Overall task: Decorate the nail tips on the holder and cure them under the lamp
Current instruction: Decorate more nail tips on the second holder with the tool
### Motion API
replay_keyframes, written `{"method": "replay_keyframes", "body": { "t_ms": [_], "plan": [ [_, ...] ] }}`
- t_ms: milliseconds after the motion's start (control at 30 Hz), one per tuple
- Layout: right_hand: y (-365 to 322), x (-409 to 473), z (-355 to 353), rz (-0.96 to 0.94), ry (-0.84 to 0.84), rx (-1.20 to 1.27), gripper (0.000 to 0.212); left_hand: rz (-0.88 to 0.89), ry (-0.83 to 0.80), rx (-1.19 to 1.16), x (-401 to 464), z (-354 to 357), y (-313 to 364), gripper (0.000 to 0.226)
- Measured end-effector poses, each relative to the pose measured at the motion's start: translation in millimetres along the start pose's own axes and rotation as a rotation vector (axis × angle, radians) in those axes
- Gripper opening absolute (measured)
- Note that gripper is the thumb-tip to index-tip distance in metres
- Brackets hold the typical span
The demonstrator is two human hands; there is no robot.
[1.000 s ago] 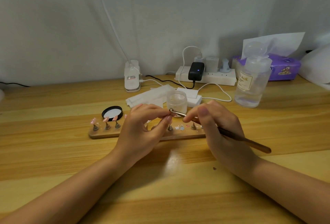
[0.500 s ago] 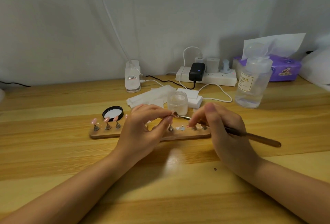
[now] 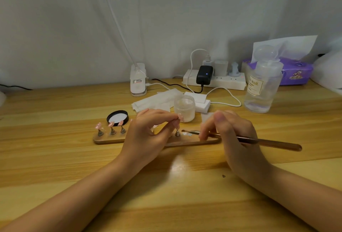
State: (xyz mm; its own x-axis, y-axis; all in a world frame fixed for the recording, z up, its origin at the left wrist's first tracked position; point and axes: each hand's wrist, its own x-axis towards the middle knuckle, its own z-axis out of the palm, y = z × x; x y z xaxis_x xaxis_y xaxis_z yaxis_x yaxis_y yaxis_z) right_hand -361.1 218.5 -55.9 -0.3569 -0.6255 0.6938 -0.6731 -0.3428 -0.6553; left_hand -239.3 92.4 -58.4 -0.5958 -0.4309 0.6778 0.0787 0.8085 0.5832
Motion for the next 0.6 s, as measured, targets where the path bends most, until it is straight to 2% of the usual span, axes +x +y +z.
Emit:
{"method": "replay_keyframes", "body": {
  "t_ms": [100, 300, 467, 600],
  "plan": [
    [-0.7, -0.2, -2.4, 0.006, 0.018, 0.054, 0.037, -0.005, 0.000, -0.019, 0.1, -0.5, 2.0, 0.016],
    [1.6, 6.2, -0.3, 0.134, 0.048, 0.070, 0.013, -0.013, 0.009, -0.026, -0.8, 0.2, 4.4, 0.020],
    [-0.4, 7.6, 2.1, 0.014, -0.060, -0.105, 0.013, 0.038, -0.039, -0.047, -0.2, 0.4, 5.4, 0.022],
    [1.9, 6.6, 4.1, -0.046, -0.107, -0.234, 0.024, 0.100, -0.057, -0.044, 1.8, 0.1, 5.3, 0.024]
  ]
}}
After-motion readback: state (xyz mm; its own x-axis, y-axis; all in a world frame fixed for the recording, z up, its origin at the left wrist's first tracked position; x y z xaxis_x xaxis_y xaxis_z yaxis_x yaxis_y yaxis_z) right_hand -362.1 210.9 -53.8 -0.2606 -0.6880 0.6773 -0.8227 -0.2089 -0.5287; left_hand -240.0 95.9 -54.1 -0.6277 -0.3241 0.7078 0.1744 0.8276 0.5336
